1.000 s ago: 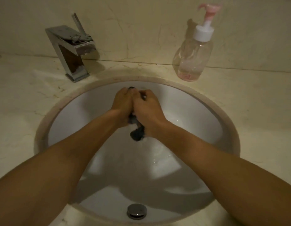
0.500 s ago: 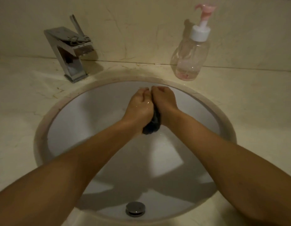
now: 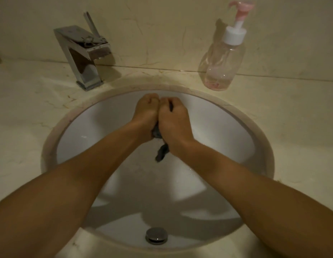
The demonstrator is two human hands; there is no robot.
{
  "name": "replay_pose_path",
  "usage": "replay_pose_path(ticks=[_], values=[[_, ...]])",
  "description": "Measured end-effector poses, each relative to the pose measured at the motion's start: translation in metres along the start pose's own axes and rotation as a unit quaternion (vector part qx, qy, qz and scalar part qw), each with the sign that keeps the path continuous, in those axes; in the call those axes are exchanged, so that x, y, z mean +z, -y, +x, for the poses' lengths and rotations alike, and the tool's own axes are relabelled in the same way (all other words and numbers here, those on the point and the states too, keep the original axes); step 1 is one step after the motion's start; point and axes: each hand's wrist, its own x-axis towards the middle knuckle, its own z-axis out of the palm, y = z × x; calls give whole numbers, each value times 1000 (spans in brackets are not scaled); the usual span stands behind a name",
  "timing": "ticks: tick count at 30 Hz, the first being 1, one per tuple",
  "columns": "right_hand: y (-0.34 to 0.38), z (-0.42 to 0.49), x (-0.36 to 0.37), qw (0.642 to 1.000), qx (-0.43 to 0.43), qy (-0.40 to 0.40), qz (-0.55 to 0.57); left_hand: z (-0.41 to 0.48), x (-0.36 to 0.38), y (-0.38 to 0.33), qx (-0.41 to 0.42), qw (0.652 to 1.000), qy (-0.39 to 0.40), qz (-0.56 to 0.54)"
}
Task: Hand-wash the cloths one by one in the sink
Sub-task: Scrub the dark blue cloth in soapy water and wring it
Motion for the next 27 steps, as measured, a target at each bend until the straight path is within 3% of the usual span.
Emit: replay_pose_path(ticks=[2,5,6,8,10,11,13,14,15,17,18,21,24,26,27], values=[[-2,22,-10,998,-9,8,-56,0,0,0,-34,998,49,3],[-18,48,-32,958,28,74,-277,12,-4,8,-11,972,73,225],[-24,52,-38,931,24,95,-352,22,-12,13,34,936,69,344],[-34,55,-45,878,-28,118,-462,34,-27,22,97,831,71,544],[-38,56,-43,839,-96,180,-504,43,-38,35,139,741,58,654],[-40,56,-40,820,-112,245,-505,45,-39,39,157,720,61,673],[-50,52,-35,755,-102,360,-538,44,-37,45,166,730,134,649],[-57,52,-35,726,-100,371,-571,45,-37,52,142,730,185,643],[-62,54,-36,710,-96,348,-605,44,-38,57,106,697,220,674],[-71,53,-37,700,-96,276,-651,48,-44,69,68,623,217,749],[-72,51,-36,701,-94,262,-656,50,-47,72,63,612,204,761],[-71,47,-27,750,-50,295,-591,53,-47,69,107,669,202,707],[-54,43,-23,882,49,328,-334,50,-45,59,104,728,220,641],[-41,49,-29,953,89,233,-171,44,-37,50,72,811,222,537],[-40,56,-31,971,88,174,-135,39,-30,44,64,857,212,465]])
